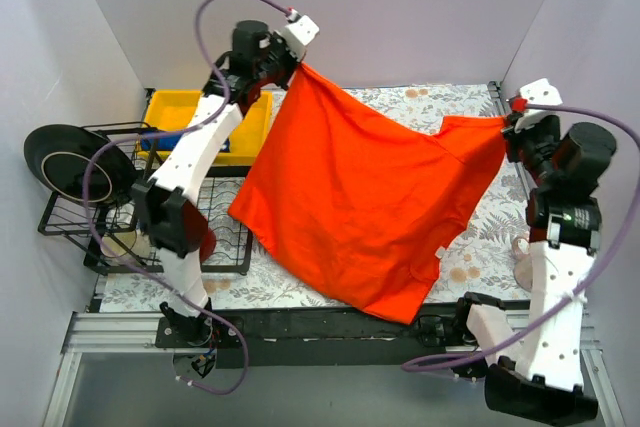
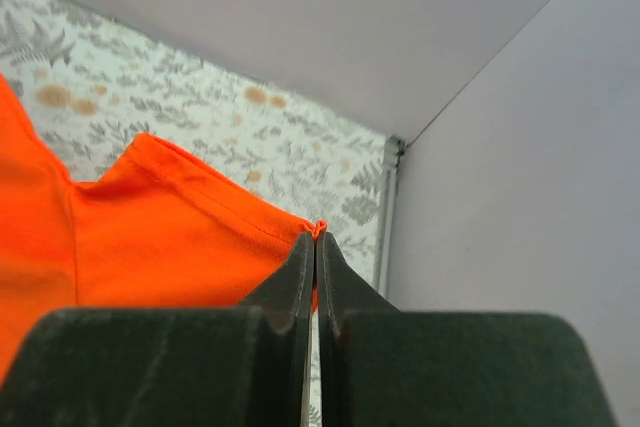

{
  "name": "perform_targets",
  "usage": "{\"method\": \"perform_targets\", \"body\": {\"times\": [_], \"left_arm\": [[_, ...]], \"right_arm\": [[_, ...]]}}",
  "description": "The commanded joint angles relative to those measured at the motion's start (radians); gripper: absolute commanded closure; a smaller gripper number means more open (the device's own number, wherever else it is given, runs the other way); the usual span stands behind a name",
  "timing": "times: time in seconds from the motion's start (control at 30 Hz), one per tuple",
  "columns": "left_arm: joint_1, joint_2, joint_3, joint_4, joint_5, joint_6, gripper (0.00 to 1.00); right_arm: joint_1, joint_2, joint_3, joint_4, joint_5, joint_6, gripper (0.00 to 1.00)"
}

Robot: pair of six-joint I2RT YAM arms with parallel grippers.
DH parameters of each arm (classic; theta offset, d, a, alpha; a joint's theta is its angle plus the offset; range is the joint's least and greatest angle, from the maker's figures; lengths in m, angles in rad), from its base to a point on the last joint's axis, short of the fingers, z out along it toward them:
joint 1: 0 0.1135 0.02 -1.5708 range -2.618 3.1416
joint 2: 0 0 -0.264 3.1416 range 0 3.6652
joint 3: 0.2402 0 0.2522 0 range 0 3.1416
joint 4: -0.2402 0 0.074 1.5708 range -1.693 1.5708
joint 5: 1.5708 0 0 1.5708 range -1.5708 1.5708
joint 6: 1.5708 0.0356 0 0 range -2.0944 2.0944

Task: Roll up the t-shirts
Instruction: Flatten out the T-shirt at the center of the board.

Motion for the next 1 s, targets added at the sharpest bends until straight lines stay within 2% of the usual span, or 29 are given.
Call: {"method": "perform_targets", "body": {"times": [0.0,0.17,0.47,0.6,0.97], "left_arm": [[0.003,0.178,0.123,0.024,0.051,-0.012,1.0],[0.003,0.36,0.195,0.057,0.051,0.013,1.0],[0.006,0.562,0.247,0.238,0.003,0.043,1.0],[0.005,0.63,0.316,0.272,0.031,0.019,1.0],[0.005,0.659,0.301,0.456,0.052,-0.013,1.0]], "right_arm": [[-0.003,0.058,-0.148,0.267,0.038,-0.02,0.99],[-0.003,0.219,-0.217,0.388,0.112,-0.023,0.99],[-0.003,0.631,-0.087,0.483,0.247,0.012,0.99],[-0.001,0.711,-0.044,0.505,0.29,-0.011,0.99],[-0.001,0.842,0.076,0.6,0.353,-0.04,0.99]]}}
